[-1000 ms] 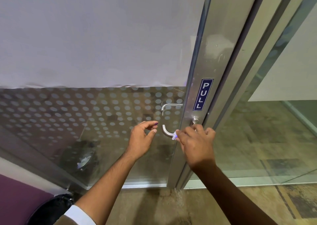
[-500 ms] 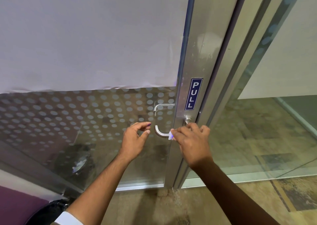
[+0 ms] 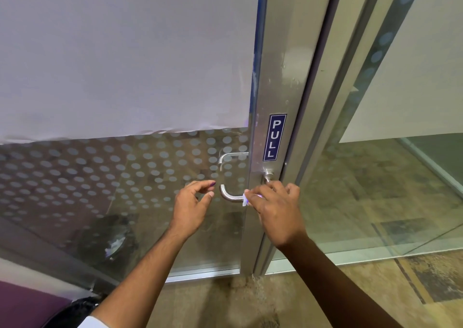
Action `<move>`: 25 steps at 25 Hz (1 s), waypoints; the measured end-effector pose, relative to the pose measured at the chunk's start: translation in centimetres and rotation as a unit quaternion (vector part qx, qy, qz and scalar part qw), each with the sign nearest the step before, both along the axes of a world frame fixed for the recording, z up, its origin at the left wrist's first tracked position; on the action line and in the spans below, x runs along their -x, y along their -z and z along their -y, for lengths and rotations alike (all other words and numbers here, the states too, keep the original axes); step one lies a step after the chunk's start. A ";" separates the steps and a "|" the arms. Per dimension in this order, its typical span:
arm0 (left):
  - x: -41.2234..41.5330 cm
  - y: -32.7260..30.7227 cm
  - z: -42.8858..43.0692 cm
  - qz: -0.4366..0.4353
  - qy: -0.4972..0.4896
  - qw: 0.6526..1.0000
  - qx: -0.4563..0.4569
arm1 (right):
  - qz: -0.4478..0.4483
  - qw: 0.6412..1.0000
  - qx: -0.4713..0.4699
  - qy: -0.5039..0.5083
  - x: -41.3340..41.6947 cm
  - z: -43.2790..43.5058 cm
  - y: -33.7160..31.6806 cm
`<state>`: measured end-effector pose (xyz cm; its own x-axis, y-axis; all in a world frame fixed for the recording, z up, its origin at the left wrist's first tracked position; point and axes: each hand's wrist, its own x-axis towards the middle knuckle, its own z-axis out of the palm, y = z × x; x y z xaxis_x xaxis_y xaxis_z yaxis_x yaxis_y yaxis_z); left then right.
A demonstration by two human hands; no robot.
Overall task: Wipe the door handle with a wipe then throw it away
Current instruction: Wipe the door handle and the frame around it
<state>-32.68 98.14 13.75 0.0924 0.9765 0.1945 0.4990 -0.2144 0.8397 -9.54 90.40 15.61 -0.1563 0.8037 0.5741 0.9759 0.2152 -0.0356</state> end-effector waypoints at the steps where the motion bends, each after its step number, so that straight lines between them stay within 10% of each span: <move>1: 0.0 0.0 0.0 0.001 -0.001 1.000 0.000 | -0.003 1.000 -0.002 0.004 -0.7 0.1 0.1; 12: -0.4 -0.2 0.1 0.011 -0.015 1.000 0.010 | -0.304 0.942 0.129 0.055 -3.0 -1.8 -0.5; 25: -0.6 -0.4 0.3 0.018 -0.022 0.999 0.014 | -0.262 0.949 0.172 0.039 -3.4 -1.4 -1.7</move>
